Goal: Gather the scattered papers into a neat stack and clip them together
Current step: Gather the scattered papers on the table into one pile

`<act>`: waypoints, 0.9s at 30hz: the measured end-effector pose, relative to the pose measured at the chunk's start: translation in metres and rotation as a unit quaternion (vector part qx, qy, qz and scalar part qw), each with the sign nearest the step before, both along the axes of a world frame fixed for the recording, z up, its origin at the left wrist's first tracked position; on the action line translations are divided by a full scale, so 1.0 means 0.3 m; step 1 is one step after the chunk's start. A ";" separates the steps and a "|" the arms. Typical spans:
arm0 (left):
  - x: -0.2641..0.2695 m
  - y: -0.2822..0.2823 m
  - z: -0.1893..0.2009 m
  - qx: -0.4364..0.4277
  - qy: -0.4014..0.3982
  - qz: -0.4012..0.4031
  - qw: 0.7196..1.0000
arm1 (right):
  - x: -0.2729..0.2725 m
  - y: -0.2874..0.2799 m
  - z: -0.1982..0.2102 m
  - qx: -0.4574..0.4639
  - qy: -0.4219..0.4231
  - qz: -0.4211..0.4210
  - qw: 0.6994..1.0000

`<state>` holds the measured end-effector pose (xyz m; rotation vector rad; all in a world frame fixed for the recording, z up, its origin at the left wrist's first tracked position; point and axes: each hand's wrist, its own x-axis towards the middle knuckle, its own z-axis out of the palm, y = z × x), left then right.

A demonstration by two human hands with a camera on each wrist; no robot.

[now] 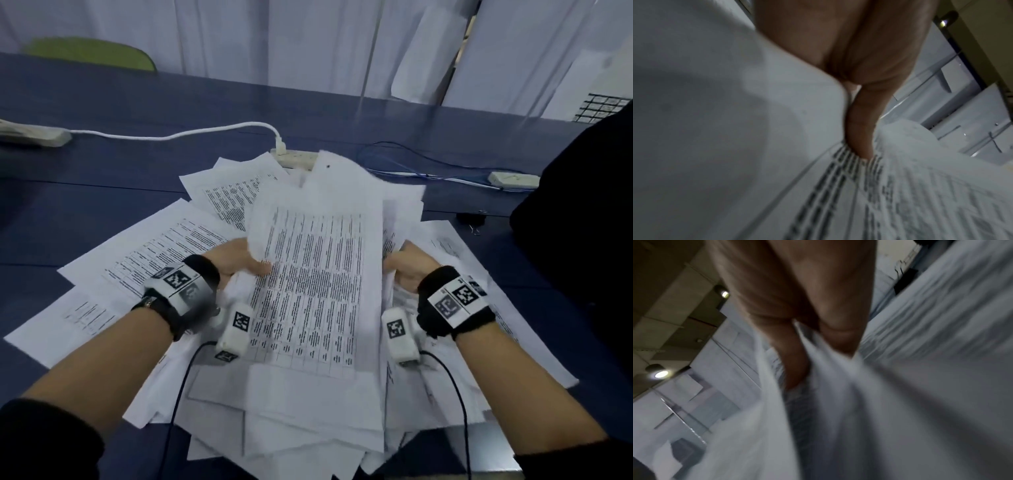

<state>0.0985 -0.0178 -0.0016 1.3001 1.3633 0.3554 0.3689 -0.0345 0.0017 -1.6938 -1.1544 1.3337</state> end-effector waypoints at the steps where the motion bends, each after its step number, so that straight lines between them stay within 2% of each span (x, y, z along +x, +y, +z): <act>1: -0.010 -0.001 0.008 0.004 -0.009 0.014 1.000 | 0.017 0.011 0.011 0.033 -0.001 0.006 0.999; 4: -0.079 0.027 -0.005 0.013 -0.029 0.035 0.999 | 0.105 0.056 0.030 0.106 -0.116 -0.034 0.987; 6: -0.133 0.056 -0.029 0.014 -0.013 0.059 0.998 | 0.181 0.079 0.019 0.090 -0.203 -0.049 0.974; 8: -0.139 0.049 -0.022 0.011 0.003 0.065 0.998 | 0.232 0.083 -0.001 0.025 -0.296 -0.001 0.955; 10: -0.106 0.017 0.017 0.009 0.012 0.074 0.997 | 0.257 0.064 -0.016 -0.027 -0.391 0.074 0.917; 11: -0.092 0.010 0.025 0.006 0.008 0.080 0.997 | 0.270 0.058 -0.024 -0.028 -0.416 0.089 0.905; 12: -0.083 0.009 0.028 0.017 0.000 0.079 0.997 | 0.284 0.054 -0.027 -0.015 -0.420 0.078 0.904; 16: -0.082 0.016 0.032 0.054 0.032 0.111 0.992 | 0.361 0.033 -0.024 0.025 -0.313 -0.069 0.947; 18: -0.092 0.029 0.018 0.043 0.058 0.150 0.986 | 0.377 0.013 -0.018 0.024 -0.280 -0.125 0.952; 19: -0.090 0.029 0.015 0.030 0.027 0.163 0.986 | 0.365 -0.003 -0.010 0.019 -0.258 -0.138 0.956; 21: -0.088 0.039 -0.022 -0.015 -0.046 0.188 0.981 | 0.345 -0.015 -0.022 0.006 -0.213 -0.121 0.969; 23: -0.060 0.017 -0.015 -0.055 -0.060 0.182 0.980 | 0.286 -0.031 -0.040 -0.024 -0.173 -0.083 0.981; 25: -0.027 0.015 -0.027 -0.057 -0.067 0.176 0.981 | 0.231 -0.055 -0.073 -0.054 -0.079 -0.068 0.993; 27: -0.001 0.021 -0.035 -0.027 -0.070 0.178 0.981 | 0.169 -0.088 -0.097 -0.075 -0.021 -0.043 0.996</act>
